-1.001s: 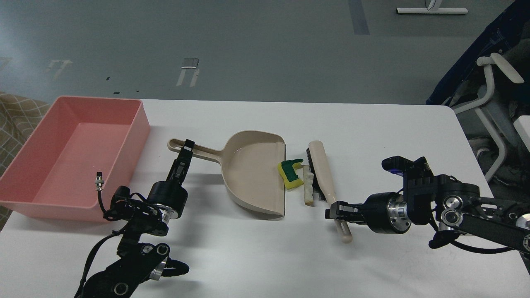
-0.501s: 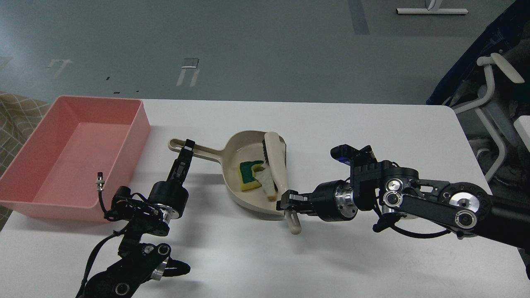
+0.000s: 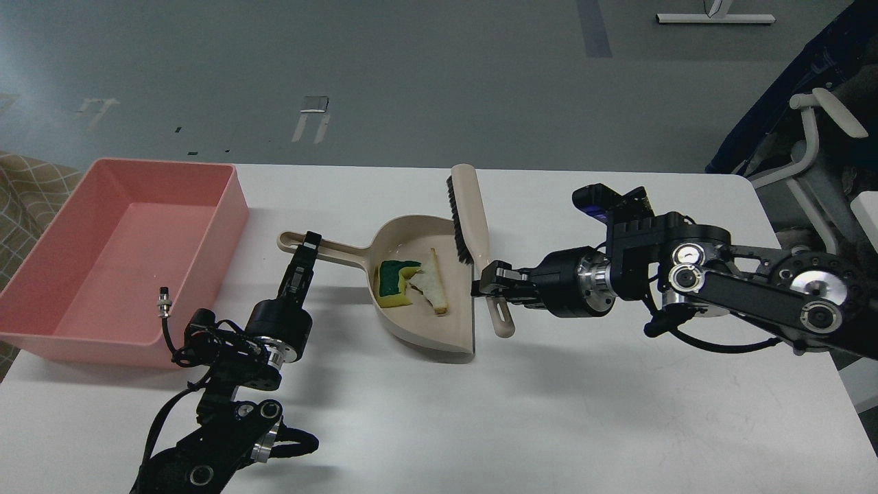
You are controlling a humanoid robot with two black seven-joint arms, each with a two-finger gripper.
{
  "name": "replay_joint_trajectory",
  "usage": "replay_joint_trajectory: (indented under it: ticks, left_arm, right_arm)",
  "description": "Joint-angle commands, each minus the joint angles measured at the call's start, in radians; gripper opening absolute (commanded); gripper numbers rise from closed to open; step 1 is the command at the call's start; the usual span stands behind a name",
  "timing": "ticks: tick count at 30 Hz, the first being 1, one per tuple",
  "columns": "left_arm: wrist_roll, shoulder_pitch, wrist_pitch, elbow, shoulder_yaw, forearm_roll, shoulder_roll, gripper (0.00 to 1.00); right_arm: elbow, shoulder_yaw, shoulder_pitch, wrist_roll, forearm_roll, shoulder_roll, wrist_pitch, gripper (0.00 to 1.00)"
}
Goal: Sweep and dump garbage into bin
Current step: 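Sweep the sponge and stick deeper into the dustpan with the brush, then lift the dustpan with the left gripper and tip it over the pink bin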
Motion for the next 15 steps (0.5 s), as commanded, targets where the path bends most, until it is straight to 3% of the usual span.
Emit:
replay_joint_trajectory:
  ticks: [1,9,15]
  left_arm:
    - [0.0,-0.013,-0.028,-0.006,-0.007,-0.148,0.001,0.0]
    - [0.006,-0.047,-0.039,-0.017,-0.032,-0.234,0.012,0.0]
    - [0.028,-0.122,-0.039,-0.023,-0.038,-0.266,0.072,0.0]
  right_arm:
    - [0.079,0.006,-0.009,0.0,0.008,-0.149,-0.001,0.0]
    - [0.226,0.036,-0.156,0.003,-0.005,-0.394,-0.013,0.0]
    - [0.261,0.127,-0.253,0.005,-0.002,-0.483,-0.007,0.0]
